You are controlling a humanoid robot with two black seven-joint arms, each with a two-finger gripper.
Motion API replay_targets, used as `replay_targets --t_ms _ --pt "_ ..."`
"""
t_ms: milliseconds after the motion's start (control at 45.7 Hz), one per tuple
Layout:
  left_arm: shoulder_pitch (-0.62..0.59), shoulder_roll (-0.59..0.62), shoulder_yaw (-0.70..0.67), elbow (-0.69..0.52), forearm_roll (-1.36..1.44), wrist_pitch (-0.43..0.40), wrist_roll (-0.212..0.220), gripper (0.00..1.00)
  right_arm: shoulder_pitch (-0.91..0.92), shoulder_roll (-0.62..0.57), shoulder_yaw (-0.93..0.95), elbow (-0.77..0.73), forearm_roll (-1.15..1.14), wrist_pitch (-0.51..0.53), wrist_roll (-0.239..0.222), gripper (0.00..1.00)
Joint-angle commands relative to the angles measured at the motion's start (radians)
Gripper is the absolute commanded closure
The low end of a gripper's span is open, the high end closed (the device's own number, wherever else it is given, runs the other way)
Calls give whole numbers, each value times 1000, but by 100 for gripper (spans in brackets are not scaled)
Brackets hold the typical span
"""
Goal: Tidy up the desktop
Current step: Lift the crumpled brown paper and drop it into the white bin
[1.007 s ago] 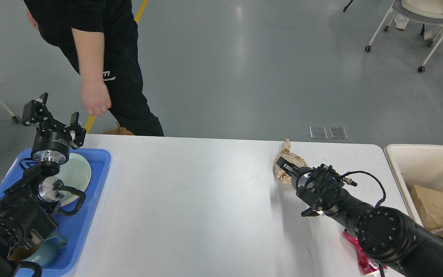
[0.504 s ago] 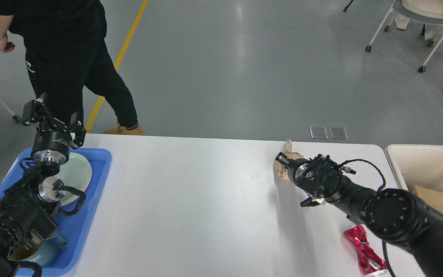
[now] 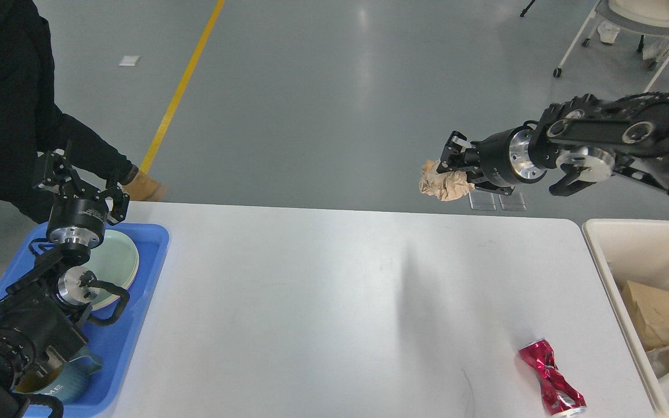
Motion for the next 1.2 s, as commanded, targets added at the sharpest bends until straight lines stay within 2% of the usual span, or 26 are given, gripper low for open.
replay_targets --t_ms 0,131,241,328,504,635,810,854,876,898,920,1007,1029,1182 --pt "0 0 0 0 0 0 0 4 134 -84 4 42 2 177 0 100" --pt "0 0 0 0 0 0 0 4 220 -162 4 51 2 297 0 100" --pt "0 0 0 0 0 0 0 4 213 -213 0 31 -1 297 -2 100" --pt "0 0 0 0 1 0 0 4 165 -244 -31 -32 -1 221 -8 100" --pt "0 0 0 0 1 0 0 4 -66 -339 -95 -142 1 18 -8 100" --pt "0 0 0 0 0 0 0 4 -276 -374 -105 -288 -1 -42 -8 100" --pt "0 0 0 0 1 0 0 4 -605 -343 -70 -550 1 -137 -8 98" --pt "0 0 0 0 0 0 0 4 -672 -317 -59 -581 1 -138 -6 86" --pt "0 0 0 0 0 0 0 4 -704 -307 -53 -590 1 -140 -6 74" --pt "0 0 0 0 0 0 0 4 -744 -294 -50 -599 -1 -148 -6 52" --pt "0 0 0 0 0 0 0 4 -769 -288 -48 -608 -1 -155 -6 39" --pt "0 0 0 0 0 0 0 4 -820 -265 -40 -638 1 -158 -5 3" --pt "0 0 0 0 0 0 0 4 -823 -262 -37 -641 1 -158 -5 0" --pt "0 0 0 0 1 0 0 4 -840 -259 -34 -629 2 -149 -6 0"
